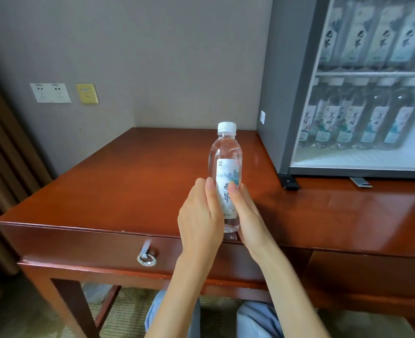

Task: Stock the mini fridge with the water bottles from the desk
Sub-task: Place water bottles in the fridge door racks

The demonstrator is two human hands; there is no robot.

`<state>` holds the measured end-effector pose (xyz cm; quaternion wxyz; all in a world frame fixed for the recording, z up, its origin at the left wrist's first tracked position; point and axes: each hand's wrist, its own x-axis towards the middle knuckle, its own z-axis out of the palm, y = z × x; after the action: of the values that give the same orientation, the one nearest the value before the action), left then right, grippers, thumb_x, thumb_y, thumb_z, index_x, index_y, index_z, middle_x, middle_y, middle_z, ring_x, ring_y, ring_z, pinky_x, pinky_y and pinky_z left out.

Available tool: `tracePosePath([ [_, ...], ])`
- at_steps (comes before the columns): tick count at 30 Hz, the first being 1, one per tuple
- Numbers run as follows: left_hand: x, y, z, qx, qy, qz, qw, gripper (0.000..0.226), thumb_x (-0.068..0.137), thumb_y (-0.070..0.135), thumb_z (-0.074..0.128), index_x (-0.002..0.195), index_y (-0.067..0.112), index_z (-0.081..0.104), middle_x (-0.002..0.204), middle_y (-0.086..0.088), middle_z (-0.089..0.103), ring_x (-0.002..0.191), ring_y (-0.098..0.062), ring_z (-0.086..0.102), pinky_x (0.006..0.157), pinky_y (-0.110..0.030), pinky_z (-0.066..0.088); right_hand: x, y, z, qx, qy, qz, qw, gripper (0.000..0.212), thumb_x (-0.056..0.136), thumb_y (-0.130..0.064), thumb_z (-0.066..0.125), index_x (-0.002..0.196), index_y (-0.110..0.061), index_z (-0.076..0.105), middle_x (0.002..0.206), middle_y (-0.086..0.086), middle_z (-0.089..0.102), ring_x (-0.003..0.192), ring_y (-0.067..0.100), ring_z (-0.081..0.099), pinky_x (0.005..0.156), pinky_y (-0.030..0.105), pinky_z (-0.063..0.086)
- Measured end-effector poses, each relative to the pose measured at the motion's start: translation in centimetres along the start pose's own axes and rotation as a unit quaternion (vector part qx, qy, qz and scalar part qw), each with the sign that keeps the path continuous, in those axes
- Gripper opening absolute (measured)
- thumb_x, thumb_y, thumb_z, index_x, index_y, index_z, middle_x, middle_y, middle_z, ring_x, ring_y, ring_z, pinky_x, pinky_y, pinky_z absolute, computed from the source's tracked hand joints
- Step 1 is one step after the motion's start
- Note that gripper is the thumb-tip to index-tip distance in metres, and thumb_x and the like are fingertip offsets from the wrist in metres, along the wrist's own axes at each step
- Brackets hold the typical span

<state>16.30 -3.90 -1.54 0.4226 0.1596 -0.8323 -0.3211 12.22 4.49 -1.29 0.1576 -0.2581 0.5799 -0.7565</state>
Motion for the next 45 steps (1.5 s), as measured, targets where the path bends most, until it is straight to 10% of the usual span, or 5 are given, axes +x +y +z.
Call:
tracePosePath([
  [14, -2.9, 7.3, 7.1, -0.081, -0.066, 0.039, 0.994, 0.047, 0.092, 0.058, 0.005, 0.073, 0.025, 0.034, 0.067, 0.005, 0.047, 0.058, -0.012, 0.045, 0.054, -0.031, 0.03, -3.7, -2.6, -9.8, -0.042, 0.096, -0.056, 0.993, 0.04, 0.087, -0.043, 0.042, 0.122, -0.024, 0.052, 0.109, -0.002, 0.066, 0.093, 0.004, 0.066, 0.073, 0.014, 0.05],
  [45, -10.4, 24.8, 22.0, -0.203, -0.259, 0.122, 0.936, 0.047, 0.098, 0.05, 0.018, 0.08, 0.016, 0.046, 0.073, 0.001, 0.055, 0.062, -0.015, 0.052, 0.055, -0.03, 0.039, -13.8, -9.1, -29.9, -0.149, 0.332, -0.043, 0.931, 0.036, 0.082, -0.059, 0.042, 0.112, -0.041, 0.047, 0.099, -0.024, 0.067, 0.091, -0.008, 0.066, 0.067, 0.008, 0.05],
])
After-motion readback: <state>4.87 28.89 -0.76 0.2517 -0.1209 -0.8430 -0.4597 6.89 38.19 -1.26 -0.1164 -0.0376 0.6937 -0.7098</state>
